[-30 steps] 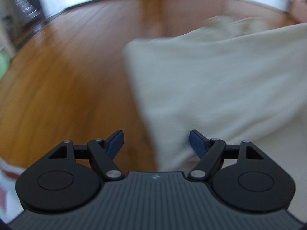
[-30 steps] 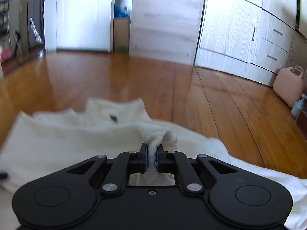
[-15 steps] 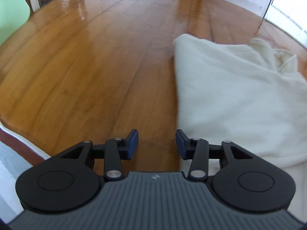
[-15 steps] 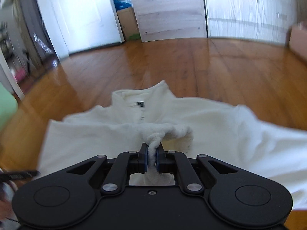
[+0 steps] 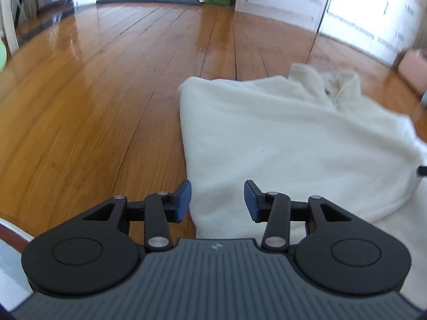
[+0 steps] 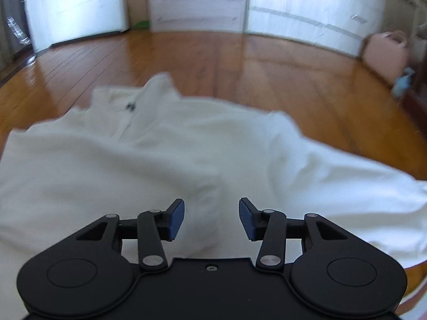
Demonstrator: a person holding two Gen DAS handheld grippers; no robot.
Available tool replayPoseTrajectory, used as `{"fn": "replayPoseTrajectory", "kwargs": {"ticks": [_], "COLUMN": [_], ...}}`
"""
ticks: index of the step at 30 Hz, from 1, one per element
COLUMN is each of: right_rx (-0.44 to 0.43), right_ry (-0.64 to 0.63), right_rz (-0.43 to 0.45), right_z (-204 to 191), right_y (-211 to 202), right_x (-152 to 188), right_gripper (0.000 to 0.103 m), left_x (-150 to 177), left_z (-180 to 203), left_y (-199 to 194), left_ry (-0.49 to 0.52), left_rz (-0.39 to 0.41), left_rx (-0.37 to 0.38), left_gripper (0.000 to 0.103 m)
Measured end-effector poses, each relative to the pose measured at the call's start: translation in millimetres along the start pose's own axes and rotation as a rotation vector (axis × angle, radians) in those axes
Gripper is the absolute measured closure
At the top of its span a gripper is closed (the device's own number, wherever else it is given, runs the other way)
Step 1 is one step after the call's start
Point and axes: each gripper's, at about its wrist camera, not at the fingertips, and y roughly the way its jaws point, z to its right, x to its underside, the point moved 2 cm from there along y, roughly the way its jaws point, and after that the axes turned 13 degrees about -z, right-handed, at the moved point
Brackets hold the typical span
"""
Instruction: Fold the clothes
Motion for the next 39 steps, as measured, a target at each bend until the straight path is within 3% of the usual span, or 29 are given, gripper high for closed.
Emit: {"fn": "replayPoseTrajectory", "kwargs": {"ticks": [3, 7, 10, 13, 16, 19, 22, 23, 25, 28, 33, 37, 39], "right_rx": [0.052, -0.042, -0.074, -0.124, -0.153, -0.166, -0.231, -0.267, -0.330, -0.330, -0.254, -0.212, -0.206], "right_ry": [-0.028, 0.074, 0.225, 0.449, 0.654, 0.779, 0.891, 0.910, 0.912, 0.923, 0.956, 0.963, 0.955], "right_rz": [0.040, 0.048, 0.042, 0.050, 0.042, 0.049, 0.063, 0.038, -0.036, -0.072, -0.009, 0.029, 0.028], "right_z": [5.5, 44.0, 95.9, 163.3, 230.5, 282.8, 320.1, 328.7, 338.5, 343.9, 362.3, 373.8, 376.4], "right_y": [-6.6, -25.5, -35.8, -42.9, -48.5, -53.6, -53.1, -48.4, -35.2, -23.5, -14.9, -1.3, 3.7], "right_x": [11.2, 34.7, 58.2, 87.5, 113.5, 127.6, 138.0, 140.2, 138.9, 141.2, 140.0, 135.2, 133.4], "right_gripper": [0.053, 0.047, 0.045, 0.045, 0.044, 0.044, 0.040, 0.033, 0.032, 0.032, 0.032, 0.032, 0.032], "left_x": [1.0, 2.9, 3.7, 3.6, 15.5, 29.7, 33.9, 33.6, 32.3, 38.7, 44.1, 46.2, 46.6], "left_z": [15.6, 36.6, 68.2, 121.5, 195.3, 264.3, 324.5, 341.2, 371.3, 402.8, 436.0, 425.9, 424.5], "left_y": [-3.6, -19.3, -29.5, -38.0, -46.3, -47.5, -40.5, -35.5, -24.3, -13.0, 14.2, 22.7, 25.5], "left_ry": [0.054, 0.092, 0.149, 0.229, 0.435, 0.571, 0.653, 0.673, 0.711, 0.725, 0.755, 0.697, 0.702], "left_rz": [0.009, 0.020, 0.022, 0.016, 0.033, 0.004, -0.029, -0.038, -0.055, -0.068, -0.120, -0.173, -0.160], "left_rx": [-0.016, 0.057, 0.117, 0.164, 0.119, 0.214, 0.283, 0.282, 0.278, 0.288, 0.275, 0.365, 0.355], "left_gripper": [0.059, 0.054, 0.052, 0.051, 0.051, 0.051, 0.051, 0.051, 0.052, 0.054, 0.052, 0.051, 0.051]}}
